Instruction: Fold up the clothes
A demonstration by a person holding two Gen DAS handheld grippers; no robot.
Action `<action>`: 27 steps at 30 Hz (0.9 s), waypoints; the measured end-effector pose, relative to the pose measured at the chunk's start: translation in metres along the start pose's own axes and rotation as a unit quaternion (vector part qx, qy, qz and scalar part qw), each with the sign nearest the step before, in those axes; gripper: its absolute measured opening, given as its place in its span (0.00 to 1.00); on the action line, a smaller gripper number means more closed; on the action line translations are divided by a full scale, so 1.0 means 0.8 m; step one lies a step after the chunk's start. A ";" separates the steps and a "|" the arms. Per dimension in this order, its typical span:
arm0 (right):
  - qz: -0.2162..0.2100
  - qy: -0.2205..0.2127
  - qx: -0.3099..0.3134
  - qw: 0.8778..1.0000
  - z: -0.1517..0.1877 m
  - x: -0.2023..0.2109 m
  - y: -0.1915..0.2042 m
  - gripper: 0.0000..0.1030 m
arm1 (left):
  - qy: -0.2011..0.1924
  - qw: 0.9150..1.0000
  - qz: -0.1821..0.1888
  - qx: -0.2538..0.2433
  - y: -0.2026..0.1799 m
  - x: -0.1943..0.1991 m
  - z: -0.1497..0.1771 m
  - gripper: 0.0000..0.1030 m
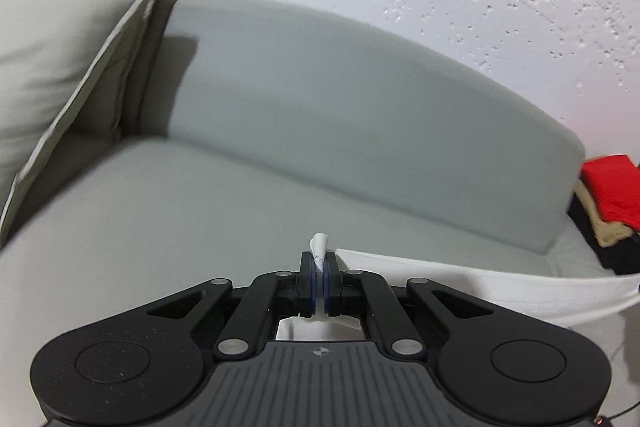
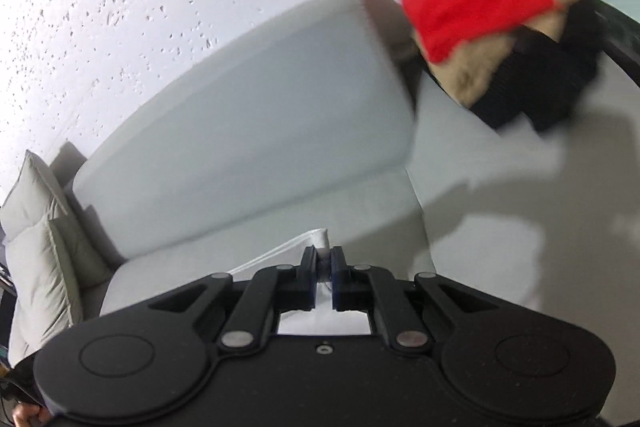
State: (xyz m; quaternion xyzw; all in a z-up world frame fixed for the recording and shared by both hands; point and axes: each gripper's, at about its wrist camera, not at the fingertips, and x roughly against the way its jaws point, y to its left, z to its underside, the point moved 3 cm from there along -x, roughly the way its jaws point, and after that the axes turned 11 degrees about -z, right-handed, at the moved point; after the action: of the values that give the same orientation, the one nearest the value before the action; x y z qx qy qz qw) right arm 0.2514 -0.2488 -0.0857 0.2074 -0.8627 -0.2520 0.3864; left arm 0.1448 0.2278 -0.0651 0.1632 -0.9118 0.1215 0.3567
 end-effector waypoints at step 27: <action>0.058 0.038 -0.050 0.996 0.140 0.072 -0.027 0.31 | 0.061 0.983 -0.136 -0.111 0.012 0.070 0.130 0.24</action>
State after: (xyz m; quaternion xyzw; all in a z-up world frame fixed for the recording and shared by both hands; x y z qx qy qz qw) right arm 0.1331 -0.2664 -0.1306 0.1469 -0.8444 -0.2636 0.4426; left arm 0.0390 0.1898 -0.1017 0.2370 -0.8654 -0.0203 0.4411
